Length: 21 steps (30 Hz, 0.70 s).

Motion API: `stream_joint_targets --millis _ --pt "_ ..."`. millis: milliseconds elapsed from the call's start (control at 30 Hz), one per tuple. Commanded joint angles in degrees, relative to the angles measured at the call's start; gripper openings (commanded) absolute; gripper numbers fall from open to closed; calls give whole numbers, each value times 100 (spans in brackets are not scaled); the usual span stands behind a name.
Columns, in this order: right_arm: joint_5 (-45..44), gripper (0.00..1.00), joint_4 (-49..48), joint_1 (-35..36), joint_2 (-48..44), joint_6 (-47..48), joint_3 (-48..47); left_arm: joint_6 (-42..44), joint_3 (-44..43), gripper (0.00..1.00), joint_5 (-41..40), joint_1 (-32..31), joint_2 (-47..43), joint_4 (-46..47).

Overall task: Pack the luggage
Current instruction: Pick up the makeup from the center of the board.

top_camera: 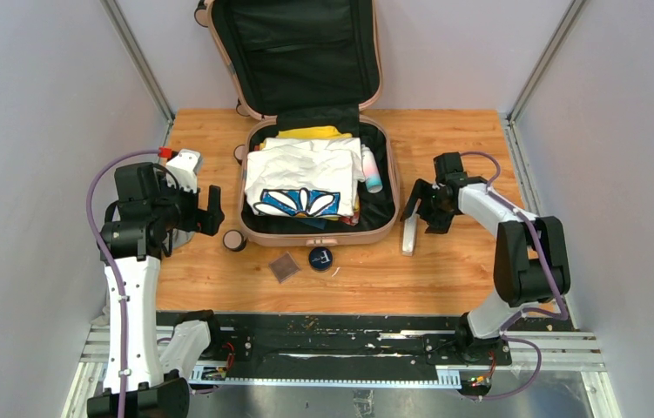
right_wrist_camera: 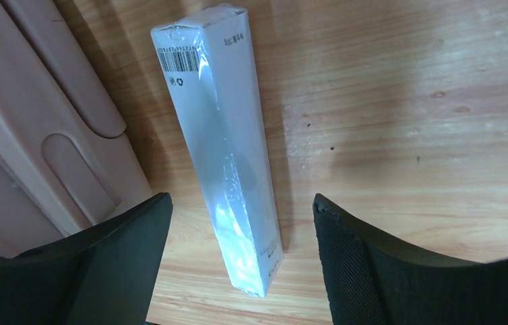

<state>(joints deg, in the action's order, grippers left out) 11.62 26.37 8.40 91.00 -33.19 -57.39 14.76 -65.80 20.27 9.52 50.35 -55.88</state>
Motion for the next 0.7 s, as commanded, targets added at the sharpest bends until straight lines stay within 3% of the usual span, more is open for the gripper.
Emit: stream_joint_targets --millis 0,133,233,400,467,667 --pt "-9 78 159 126 331 235 -242 -3 -144 100 -4 -29 -55 -61" --pt "-291 65 189 111 623 381 -230 -33 -176 100 29 -30 -22 -55" --pt "-422 49 145 68 741 411 -80 -34 -164 100 30 -29 -1 -55" --pt "-397 7 197 -42 325 427 25 15 -68 100 43 -29 38 -55" --pt "-492 1 496 -85 -74 429 -219 31 -62 100 37 -29 69 -55" --pt "-568 0 1187 -76 -831 611 -1715 63 -12 100 89 -29 158 -47"
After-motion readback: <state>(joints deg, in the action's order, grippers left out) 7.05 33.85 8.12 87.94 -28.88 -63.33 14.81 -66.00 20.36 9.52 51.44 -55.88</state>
